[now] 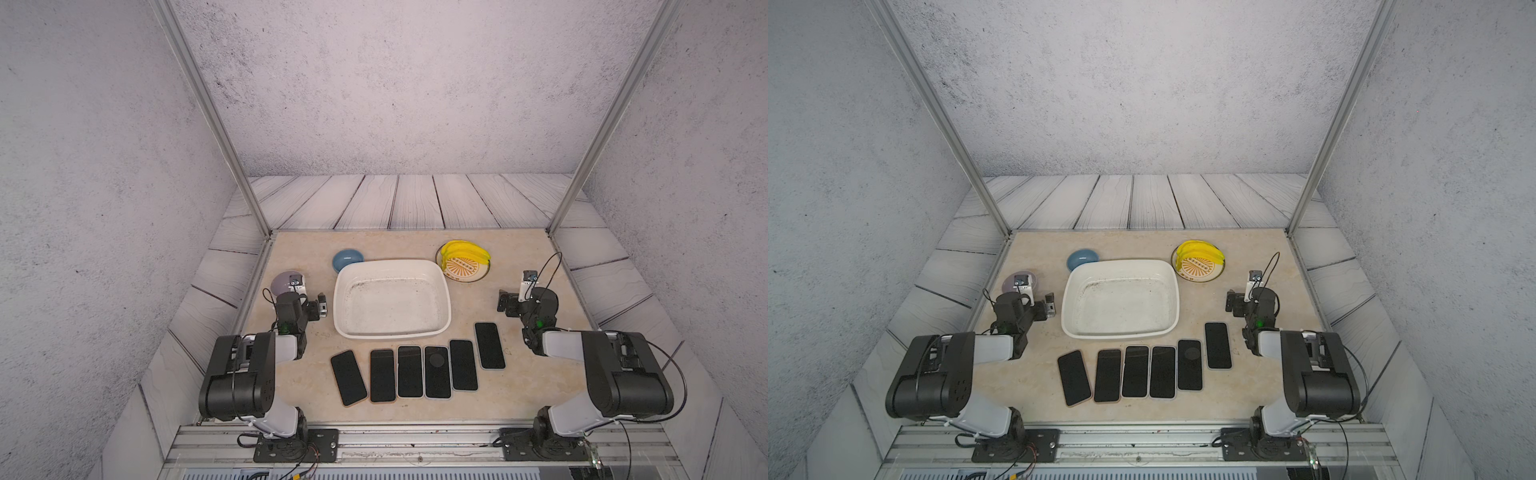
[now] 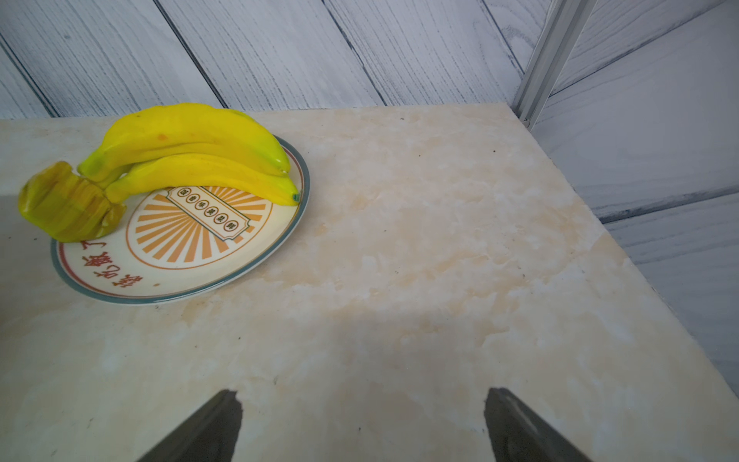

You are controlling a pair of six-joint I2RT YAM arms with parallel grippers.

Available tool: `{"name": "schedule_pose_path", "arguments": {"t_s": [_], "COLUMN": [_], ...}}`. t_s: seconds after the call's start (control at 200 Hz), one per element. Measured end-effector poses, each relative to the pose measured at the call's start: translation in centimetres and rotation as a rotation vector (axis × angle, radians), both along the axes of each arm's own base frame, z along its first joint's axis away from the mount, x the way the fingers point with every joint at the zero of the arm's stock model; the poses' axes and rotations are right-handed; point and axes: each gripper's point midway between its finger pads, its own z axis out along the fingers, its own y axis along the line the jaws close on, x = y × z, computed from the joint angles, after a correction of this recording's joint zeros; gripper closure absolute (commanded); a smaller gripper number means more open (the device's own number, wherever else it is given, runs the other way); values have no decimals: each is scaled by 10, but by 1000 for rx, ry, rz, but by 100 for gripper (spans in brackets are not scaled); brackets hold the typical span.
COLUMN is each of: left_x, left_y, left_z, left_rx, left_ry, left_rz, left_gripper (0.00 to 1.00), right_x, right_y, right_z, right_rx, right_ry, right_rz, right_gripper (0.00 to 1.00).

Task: Take the phone out of the storage box
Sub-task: Reset both arms

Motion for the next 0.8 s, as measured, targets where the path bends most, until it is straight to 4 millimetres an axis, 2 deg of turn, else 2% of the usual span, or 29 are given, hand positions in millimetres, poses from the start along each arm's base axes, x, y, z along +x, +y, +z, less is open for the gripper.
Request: {"name": "schedule_pose_path", "arguments": {"t_s": [0.5,0.676,0.741,0.801], "left_x": [0,0,0,0], "left_y": [0,0,0,0], "left_z": [0,0,-1,-1], "left_rx": [0,0,0,0], "left_ry": [1,2,4,4], "left_rz": [0,0,0,0], "left_gripper": [2,2,1,2], "right_x": [-3,0,1,1], "right_y": [1,6,6,6], "right_z": [1,27,25,13], "right_rx": [2,6,6,6], "right_ry": [17,-34,-40,-34], "right_rz": [8,34,38,38], "right_gripper": [1,0,0,0]}}
